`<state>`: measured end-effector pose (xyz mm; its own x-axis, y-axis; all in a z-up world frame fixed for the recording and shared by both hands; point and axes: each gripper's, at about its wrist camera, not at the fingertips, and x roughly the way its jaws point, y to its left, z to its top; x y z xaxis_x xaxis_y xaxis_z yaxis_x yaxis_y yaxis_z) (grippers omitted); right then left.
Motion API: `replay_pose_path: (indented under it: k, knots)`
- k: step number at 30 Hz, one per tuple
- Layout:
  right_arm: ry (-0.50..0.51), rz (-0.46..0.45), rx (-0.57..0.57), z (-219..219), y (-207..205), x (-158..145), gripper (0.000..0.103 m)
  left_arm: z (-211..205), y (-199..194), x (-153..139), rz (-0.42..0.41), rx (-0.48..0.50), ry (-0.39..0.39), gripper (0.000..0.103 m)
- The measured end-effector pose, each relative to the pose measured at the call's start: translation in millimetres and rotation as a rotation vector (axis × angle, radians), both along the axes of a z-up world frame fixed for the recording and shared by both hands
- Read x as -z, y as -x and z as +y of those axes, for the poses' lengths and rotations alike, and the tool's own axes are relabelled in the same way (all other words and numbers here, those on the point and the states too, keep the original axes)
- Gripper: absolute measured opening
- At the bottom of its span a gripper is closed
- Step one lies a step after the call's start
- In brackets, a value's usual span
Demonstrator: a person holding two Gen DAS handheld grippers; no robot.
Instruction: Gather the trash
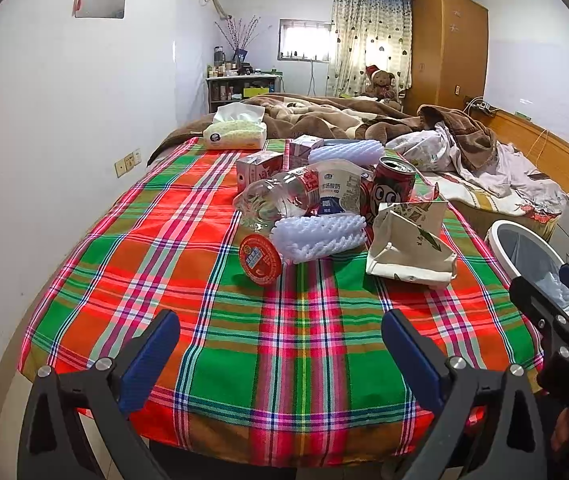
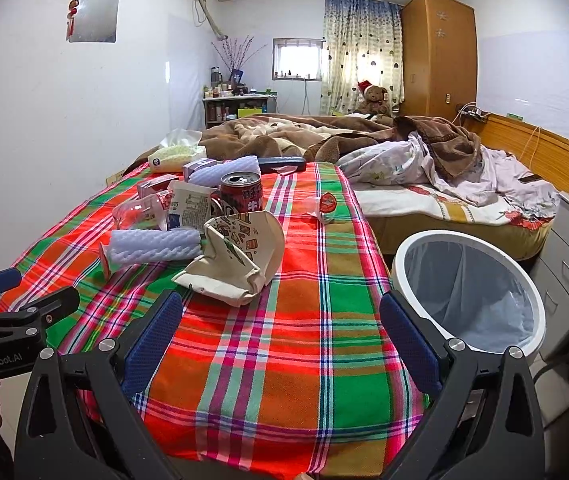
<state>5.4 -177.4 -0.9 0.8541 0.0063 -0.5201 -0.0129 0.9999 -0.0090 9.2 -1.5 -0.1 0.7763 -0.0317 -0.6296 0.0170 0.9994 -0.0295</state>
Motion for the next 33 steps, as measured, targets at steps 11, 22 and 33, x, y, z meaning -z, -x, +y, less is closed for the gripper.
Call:
replay_pose_path:
  k: [11, 22, 33]
  knots:
    - [0.001, 0.006, 0.003, 0, -1, 0, 0.101, 3, -5, 3, 0.010, -0.003, 0.002, 0.102]
    - [-0.007, -0.018, -0.041, -2, -20, 4, 0.101, 24, -38, 21, 0.055, 0.057, 0.114, 0.102]
    - [-0.057, 0.127, -0.178, 7, -94, 37, 0.069, 47, -100, 35, 0.133, 0.068, 0.115, 0.083]
